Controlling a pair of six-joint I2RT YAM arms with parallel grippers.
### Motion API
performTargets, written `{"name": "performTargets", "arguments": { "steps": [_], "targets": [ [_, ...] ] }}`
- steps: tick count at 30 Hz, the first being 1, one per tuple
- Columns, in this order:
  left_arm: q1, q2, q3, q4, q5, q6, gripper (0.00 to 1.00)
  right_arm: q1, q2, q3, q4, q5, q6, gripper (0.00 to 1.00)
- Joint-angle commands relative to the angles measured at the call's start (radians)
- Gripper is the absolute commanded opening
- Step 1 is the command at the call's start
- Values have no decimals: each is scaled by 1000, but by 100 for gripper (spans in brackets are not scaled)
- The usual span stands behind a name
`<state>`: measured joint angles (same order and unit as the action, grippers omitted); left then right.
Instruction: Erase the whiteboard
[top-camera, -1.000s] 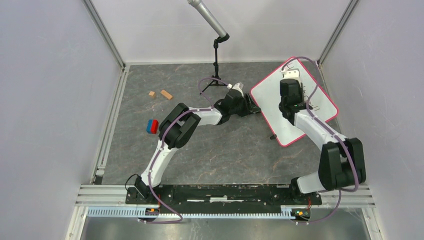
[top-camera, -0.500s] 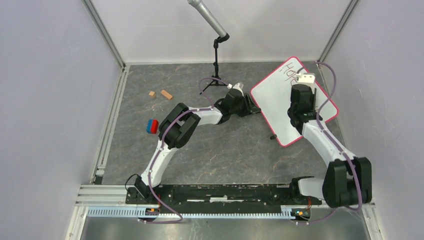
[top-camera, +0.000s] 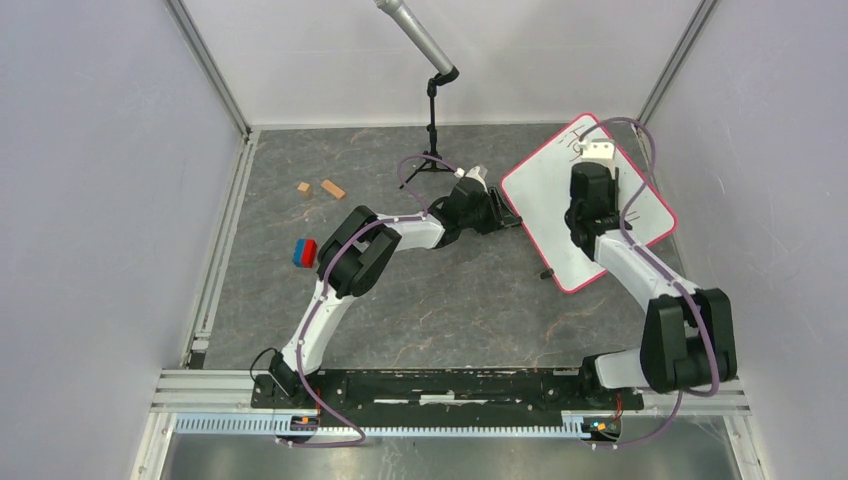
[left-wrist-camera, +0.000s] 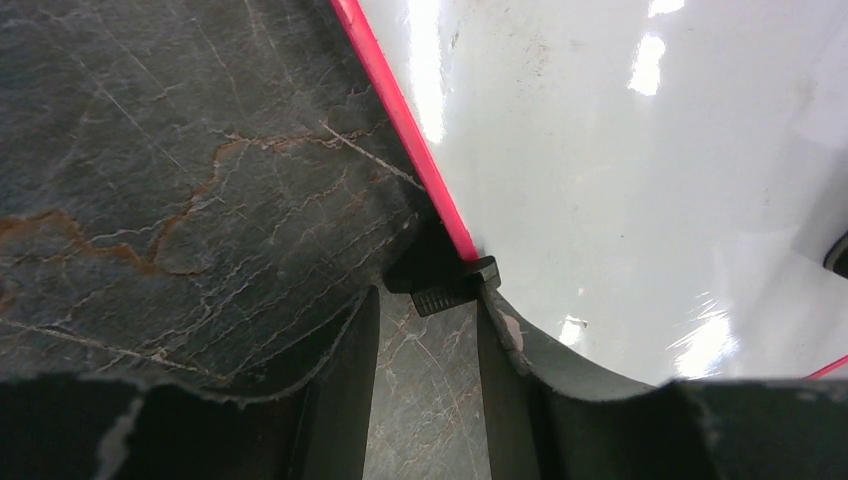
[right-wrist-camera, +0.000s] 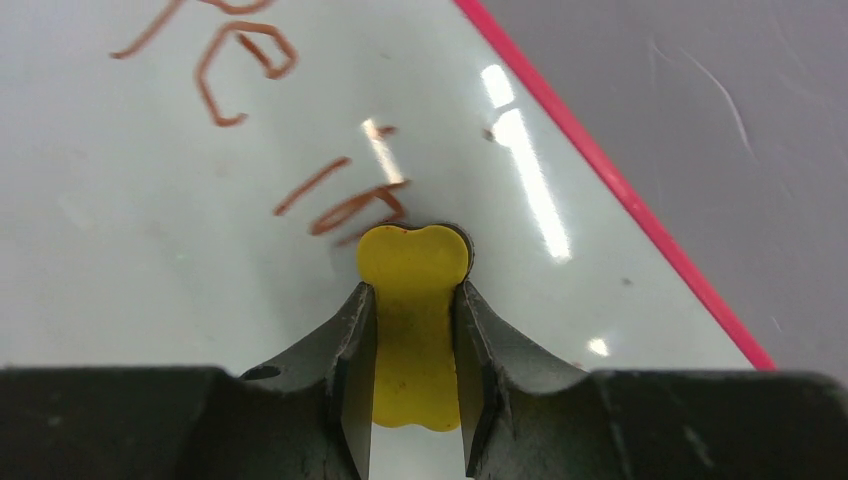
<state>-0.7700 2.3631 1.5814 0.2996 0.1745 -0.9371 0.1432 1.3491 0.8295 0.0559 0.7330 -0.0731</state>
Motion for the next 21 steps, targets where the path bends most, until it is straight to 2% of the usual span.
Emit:
{"name": "performTargets", "arguments": {
  "steps": [1,7,15,21],
  "targets": [
    [-3,40,-21,-116,-69,11,46,19,88,85,33,-96,-1,14],
    [-2,37,-32,-105,-70,5,44,-26,101,124,3,-55,46,14],
    [-2,35,-35,-99,-68,4,43,-118,-147,-100,-16,15,129,15],
    [-2,35,-35,-99,-67,11,43,-137,-239,-150,-50,50,140,15]
  ]
}}
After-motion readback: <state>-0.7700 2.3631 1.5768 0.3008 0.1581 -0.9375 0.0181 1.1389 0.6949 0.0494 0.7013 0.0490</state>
